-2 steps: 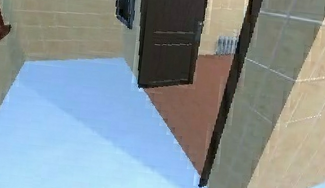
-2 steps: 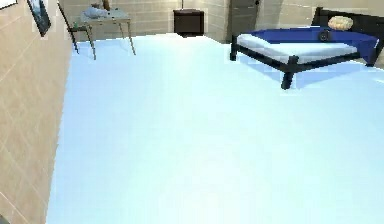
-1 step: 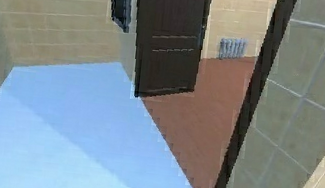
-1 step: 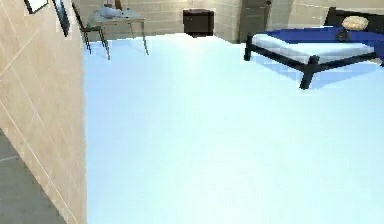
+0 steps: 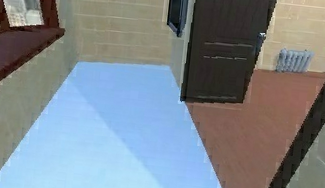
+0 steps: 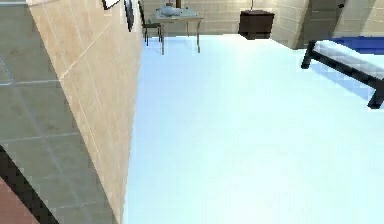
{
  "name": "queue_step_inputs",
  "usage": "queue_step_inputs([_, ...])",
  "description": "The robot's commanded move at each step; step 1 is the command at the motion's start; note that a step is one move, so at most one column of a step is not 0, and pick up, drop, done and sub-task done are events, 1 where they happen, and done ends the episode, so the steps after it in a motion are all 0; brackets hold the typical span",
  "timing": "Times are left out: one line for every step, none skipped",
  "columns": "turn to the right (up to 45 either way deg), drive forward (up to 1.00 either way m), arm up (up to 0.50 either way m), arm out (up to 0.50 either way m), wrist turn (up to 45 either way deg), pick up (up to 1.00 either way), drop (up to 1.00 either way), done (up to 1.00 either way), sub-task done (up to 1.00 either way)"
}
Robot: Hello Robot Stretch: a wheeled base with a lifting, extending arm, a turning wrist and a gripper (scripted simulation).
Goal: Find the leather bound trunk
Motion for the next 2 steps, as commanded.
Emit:
queue_step_inputs([0.0, 0.95, 0.0, 0.0, 0.0, 0.0, 0.0, 0.0, 0.0])
queue_step_inputs([30.0, 0.0, 0.0, 0.0, 0.0, 0.0, 0.0, 0.0, 0.0])
